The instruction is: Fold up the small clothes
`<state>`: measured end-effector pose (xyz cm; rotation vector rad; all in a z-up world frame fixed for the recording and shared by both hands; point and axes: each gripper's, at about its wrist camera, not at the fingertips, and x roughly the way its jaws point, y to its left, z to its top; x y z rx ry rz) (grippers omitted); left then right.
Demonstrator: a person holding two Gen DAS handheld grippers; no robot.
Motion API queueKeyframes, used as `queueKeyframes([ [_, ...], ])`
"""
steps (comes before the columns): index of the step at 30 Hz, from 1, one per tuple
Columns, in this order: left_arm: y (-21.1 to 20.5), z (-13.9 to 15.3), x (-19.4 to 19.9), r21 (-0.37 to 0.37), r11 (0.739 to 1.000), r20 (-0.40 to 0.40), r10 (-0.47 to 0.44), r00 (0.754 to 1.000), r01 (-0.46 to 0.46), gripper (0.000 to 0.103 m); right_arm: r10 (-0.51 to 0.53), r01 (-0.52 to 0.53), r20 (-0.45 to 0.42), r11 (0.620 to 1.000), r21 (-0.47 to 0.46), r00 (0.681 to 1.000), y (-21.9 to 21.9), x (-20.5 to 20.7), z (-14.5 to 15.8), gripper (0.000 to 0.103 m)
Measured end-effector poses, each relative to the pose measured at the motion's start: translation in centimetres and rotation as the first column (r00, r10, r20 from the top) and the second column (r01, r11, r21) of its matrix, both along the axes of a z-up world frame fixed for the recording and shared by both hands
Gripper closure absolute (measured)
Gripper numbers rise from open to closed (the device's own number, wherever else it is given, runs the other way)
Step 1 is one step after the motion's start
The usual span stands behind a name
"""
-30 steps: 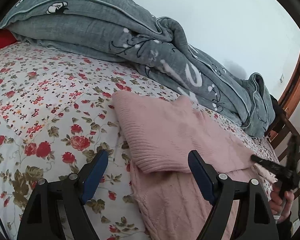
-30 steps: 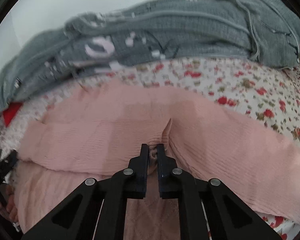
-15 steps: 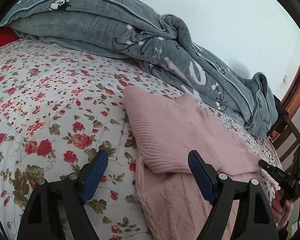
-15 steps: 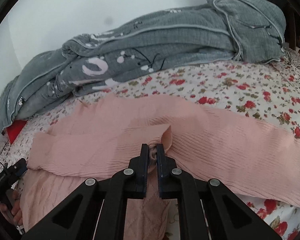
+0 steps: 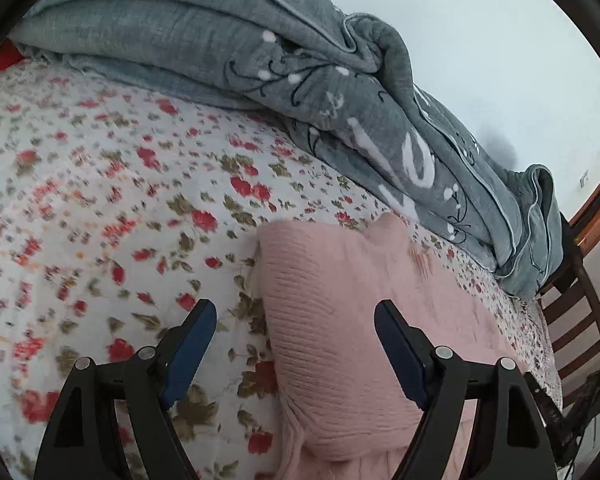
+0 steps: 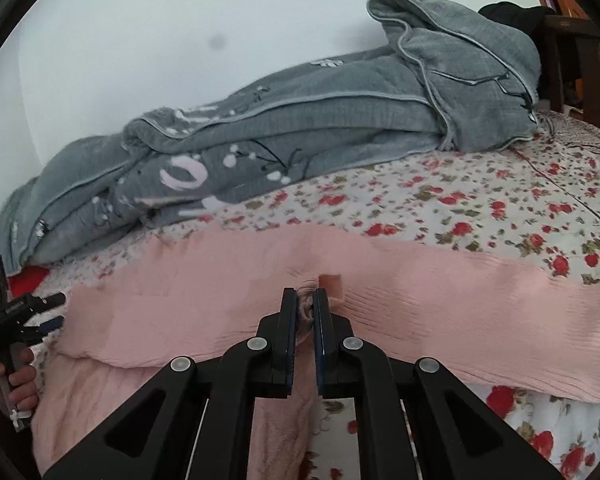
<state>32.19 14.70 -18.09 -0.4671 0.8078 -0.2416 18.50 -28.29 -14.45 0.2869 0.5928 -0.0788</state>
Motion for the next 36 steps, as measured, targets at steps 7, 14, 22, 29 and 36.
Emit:
queueKeyframes([
  [7,0.0,-0.5,-0.1,0.005,1.0,0.012,0.009,1.0,-0.009,0.024,0.008,-0.005,-0.086,0.999,0.032,0.996,-0.4,1.4,-1.5,0.088],
  [14,-0.5,-0.6,3.2,0.017,1.0,-0.055,-0.01,0.998,0.011,0.089,0.046,-0.04,-0.121,0.998,0.051,0.992,-0.2,1.8,-1.9,0.067],
  [22,1.6,-1.4,2.8,-0.008,0.998,-0.065,0.063,0.996,-0.064,0.082,0.095,-0.099,-0.071,0.993,-0.058,0.993,1.6,0.0,-0.3,0.045],
  [29,1.1,0.1,-0.7,0.025,0.999,0.034,0.029,0.999,-0.03,0.037,0.089,-0.113,-0.19,0.986,-0.119,0.978,2.2,1.5,-1.3,0.045],
  [36,-1.2,-0.7,-3.0,0.159,0.986,0.014,-0.043,0.999,0.04,0.036,0.053,-0.08,-0.143,0.978,-0.194,0.988,-1.2,-5.4,0.7,0.041],
])
